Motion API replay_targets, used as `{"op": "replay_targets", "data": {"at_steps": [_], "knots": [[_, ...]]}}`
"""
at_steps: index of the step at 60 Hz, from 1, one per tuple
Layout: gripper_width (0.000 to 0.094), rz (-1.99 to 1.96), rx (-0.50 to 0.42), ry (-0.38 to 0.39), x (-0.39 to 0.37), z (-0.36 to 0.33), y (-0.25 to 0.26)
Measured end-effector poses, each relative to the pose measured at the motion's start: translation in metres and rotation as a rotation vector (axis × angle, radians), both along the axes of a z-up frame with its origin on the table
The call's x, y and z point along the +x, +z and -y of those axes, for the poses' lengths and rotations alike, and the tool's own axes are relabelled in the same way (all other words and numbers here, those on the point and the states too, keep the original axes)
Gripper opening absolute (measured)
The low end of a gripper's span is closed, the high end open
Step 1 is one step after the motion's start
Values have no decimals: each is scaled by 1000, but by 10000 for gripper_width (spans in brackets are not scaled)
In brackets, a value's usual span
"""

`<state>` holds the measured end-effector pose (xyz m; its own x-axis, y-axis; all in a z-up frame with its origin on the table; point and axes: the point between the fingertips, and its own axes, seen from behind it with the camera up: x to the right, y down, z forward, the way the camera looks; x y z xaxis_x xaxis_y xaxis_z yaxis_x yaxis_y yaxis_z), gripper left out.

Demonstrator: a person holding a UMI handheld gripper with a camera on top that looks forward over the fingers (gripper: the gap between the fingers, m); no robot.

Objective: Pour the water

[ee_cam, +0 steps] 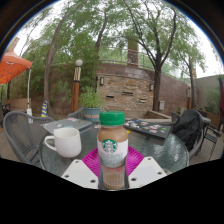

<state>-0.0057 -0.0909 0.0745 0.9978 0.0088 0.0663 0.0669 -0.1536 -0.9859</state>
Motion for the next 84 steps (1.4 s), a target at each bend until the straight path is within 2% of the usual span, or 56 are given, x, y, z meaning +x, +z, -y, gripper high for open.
{"op": "replay_targets", "data": {"at_steps": [8,14,22,28,39,49,62,67,72,78,84], "knots": [[291,379,54,15,-2,-37,41],[290,801,59,62,-16,-61,66],[290,1352,56,175,-47,-86,75],[291,1702,85,206,-43,-105,86],[294,2111,147,231,-56,-96,114],[294,2239,179,271,-66,-97,116],[294,2219,203,279,-65,-86,119],[295,2081,264,256,-71,-88,142],[294,1801,322,186,-69,-76,183],[294,1311,357,148,-58,-67,209],[295,753,304,159,-35,-58,185]]}}
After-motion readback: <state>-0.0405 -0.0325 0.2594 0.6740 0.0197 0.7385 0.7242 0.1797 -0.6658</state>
